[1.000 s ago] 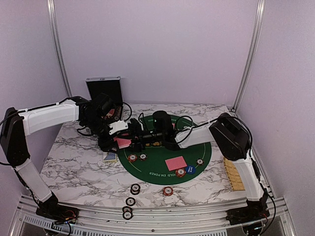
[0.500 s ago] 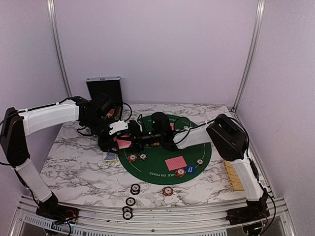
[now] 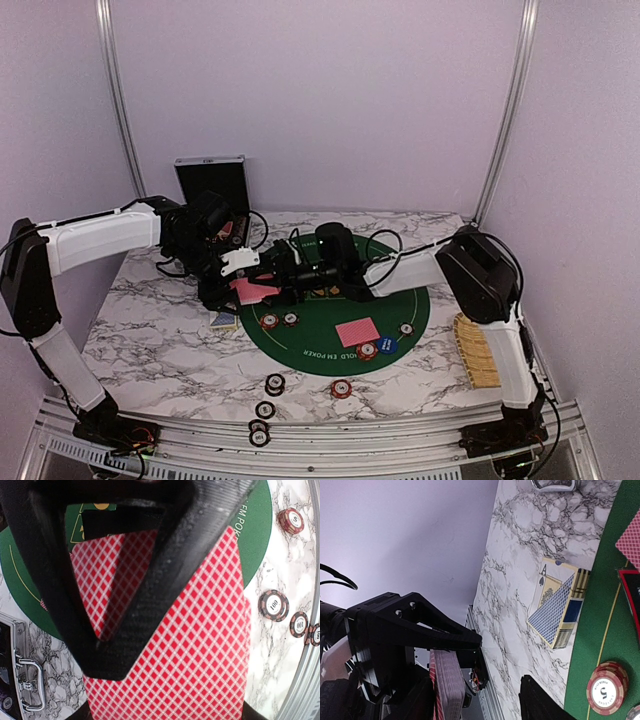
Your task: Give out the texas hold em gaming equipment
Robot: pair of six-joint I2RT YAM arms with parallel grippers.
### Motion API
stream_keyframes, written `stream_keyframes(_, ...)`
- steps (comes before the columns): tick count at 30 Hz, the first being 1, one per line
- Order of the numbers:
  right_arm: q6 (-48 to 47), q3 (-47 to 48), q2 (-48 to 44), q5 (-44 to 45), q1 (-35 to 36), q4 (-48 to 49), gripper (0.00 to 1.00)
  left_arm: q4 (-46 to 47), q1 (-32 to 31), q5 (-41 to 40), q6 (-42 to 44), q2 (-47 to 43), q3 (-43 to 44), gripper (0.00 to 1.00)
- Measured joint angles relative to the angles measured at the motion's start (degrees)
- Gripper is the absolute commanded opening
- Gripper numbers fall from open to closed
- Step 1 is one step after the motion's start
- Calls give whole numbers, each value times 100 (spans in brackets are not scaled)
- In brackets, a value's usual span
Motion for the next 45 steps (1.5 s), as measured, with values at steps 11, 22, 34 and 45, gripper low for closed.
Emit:
stream_keyframes(11,-271,-223,-354,20,-101,-376,48,2,0,0,0,0,0,0)
stream_keyframes(22,-380,-481,-713,-9,-216,-490,41,4,0,-7,0,0,0,0)
stream_keyframes(34,-551,-713,-1034,-76,-284,-732,33,4,0,-61,0,0,0,0)
stream_keyframes(45,-623,-728,-1036,-214,-262,-809,0,4,0,-144,0,0,0,0)
